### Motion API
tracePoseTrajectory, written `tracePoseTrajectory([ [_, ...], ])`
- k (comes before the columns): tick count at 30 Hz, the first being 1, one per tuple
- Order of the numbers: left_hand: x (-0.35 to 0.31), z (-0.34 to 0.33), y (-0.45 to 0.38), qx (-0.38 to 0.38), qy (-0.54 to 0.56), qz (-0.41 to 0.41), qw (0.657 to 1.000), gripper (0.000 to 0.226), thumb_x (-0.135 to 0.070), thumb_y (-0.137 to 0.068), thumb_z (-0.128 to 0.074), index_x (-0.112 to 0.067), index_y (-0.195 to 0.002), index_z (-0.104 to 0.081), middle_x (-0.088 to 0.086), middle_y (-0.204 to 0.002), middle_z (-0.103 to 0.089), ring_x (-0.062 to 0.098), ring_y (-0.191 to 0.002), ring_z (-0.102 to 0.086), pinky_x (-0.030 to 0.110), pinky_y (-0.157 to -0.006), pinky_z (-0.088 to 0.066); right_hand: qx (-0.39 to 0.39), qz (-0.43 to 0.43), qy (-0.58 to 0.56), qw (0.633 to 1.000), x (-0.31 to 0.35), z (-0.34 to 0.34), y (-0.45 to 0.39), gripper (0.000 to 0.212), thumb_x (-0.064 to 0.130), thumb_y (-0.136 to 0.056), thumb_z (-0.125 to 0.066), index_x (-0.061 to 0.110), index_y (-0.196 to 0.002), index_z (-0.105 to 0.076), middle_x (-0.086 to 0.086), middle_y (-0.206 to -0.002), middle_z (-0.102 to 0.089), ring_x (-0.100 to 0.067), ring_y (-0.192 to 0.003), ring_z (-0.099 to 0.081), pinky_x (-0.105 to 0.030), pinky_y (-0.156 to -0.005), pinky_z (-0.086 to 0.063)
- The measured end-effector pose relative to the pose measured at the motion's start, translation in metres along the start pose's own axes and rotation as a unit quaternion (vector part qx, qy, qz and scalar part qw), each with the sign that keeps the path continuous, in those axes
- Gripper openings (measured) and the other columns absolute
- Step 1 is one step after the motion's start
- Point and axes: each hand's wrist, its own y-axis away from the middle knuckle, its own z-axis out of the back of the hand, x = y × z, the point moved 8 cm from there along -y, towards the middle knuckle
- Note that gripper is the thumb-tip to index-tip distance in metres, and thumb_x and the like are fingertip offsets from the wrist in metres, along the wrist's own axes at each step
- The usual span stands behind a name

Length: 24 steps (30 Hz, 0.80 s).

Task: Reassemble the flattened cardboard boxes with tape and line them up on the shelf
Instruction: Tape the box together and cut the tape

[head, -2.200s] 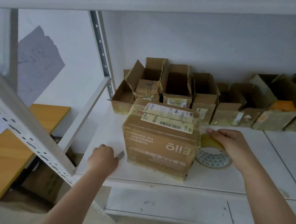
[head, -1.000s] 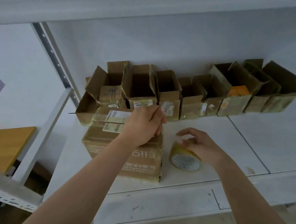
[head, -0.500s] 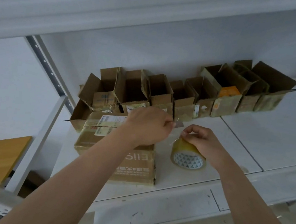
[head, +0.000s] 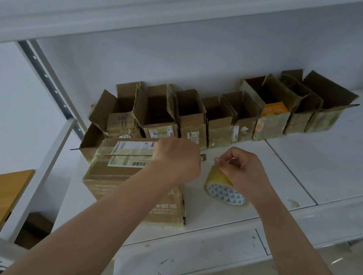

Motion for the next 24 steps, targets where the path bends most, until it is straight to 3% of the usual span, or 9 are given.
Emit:
tracePoseTrajectory([
  [2,-0.001,-0.001,0.000,0.006,0.004,-0.009,1.000,0.038,-0.032,-0.103,-0.034,-0.019,-0.068,-0.046,-0.003,-0.073,-0.051,0.017,-0.067,-0.050,0.029,-0.055,-0.034,0.012,-0.013,-0.029,0.999,-0.003,-0.002,0.000,0.019,0.041,-0.087,-0.069,0.029,-0.073,-0.063,0.002,-0.080,-0.070,-0.023,-0.078,-0.066,-0.042,-0.074,-0.056],
  [5,0.004,0.001,0.003,0.002,0.046,-0.013,0.999,0.036,-0.031,-0.105,-0.029,-0.018,-0.090,-0.060,-0.002,-0.083,-0.057,0.022,-0.082,-0.059,0.032,-0.064,-0.040,0.018,-0.057,-0.077,0.995,-0.017,-0.004,0.002,0.019,0.037,-0.087,-0.069,0.024,-0.074,-0.065,-0.002,-0.082,-0.069,-0.023,-0.077,-0.066,-0.035,-0.066,-0.054],
  [7,0.015,0.009,0.005,-0.052,0.124,0.025,0.991,0.032,-0.031,-0.106,-0.030,-0.016,-0.093,-0.055,-0.002,-0.082,-0.055,0.023,-0.083,-0.062,0.032,-0.065,-0.040,0.018,-0.079,-0.100,0.992,-0.026,-0.006,0.003,0.020,0.036,-0.087,-0.070,0.022,-0.074,-0.066,-0.003,-0.081,-0.068,-0.022,-0.076,-0.064,-0.029,-0.061,-0.048],
  [10,0.025,0.017,0.009,-0.126,0.172,0.093,0.972,0.028,-0.037,-0.104,-0.039,-0.013,-0.109,-0.052,0.004,-0.098,-0.056,0.025,-0.089,-0.062,0.033,-0.066,-0.038,0.021,-0.097,-0.106,0.989,-0.035,-0.014,0.002,0.020,0.036,-0.087,-0.070,0.021,-0.075,-0.066,-0.004,-0.077,-0.067,-0.022,-0.072,-0.064,-0.029,-0.062,-0.047],
  [13,0.020,0.006,0.010,-0.087,0.159,0.134,0.974,0.034,-0.025,-0.093,-0.063,-0.012,-0.119,-0.047,0.007,-0.113,-0.055,0.029,-0.096,-0.062,0.034,-0.065,-0.039,0.003,-0.116,-0.091,0.989,-0.046,-0.015,0.001,0.021,0.036,-0.087,-0.070,0.020,-0.075,-0.066,-0.005,-0.075,-0.066,-0.025,-0.072,-0.064,-0.034,-0.067,-0.053],
  [17,0.013,-0.003,0.007,-0.038,0.097,0.148,0.983,0.051,-0.006,-0.085,-0.069,-0.007,-0.127,-0.041,0.013,-0.119,-0.046,0.036,-0.097,-0.062,0.034,-0.061,-0.042,-0.037,-0.114,-0.089,0.989,-0.050,-0.007,0.000,0.022,0.036,-0.087,-0.069,0.017,-0.075,-0.065,-0.005,-0.074,-0.065,-0.025,-0.071,-0.064,-0.039,-0.072,-0.053],
  [21,0.015,-0.002,0.009,-0.034,0.082,0.165,0.982,0.061,-0.014,-0.080,-0.077,-0.009,-0.127,-0.038,0.013,-0.121,-0.038,0.034,-0.093,-0.063,0.031,-0.058,-0.043,-0.053,-0.095,-0.108,0.988,-0.041,-0.003,0.000,0.022,0.037,-0.088,-0.069,0.020,-0.075,-0.064,-0.004,-0.077,-0.066,-0.026,-0.076,-0.065,-0.039,-0.074,-0.053],
  [24,0.018,-0.005,0.010,-0.029,0.083,0.173,0.981,0.062,-0.017,-0.081,-0.077,-0.008,-0.129,-0.039,0.013,-0.121,-0.046,0.033,-0.100,-0.062,0.031,-0.059,-0.041,-0.063,-0.084,-0.126,0.986,-0.033,-0.001,-0.001,0.021,0.037,-0.088,-0.069,0.020,-0.076,-0.065,-0.003,-0.077,-0.067,-0.025,-0.076,-0.063,-0.040,-0.077,-0.053],
])
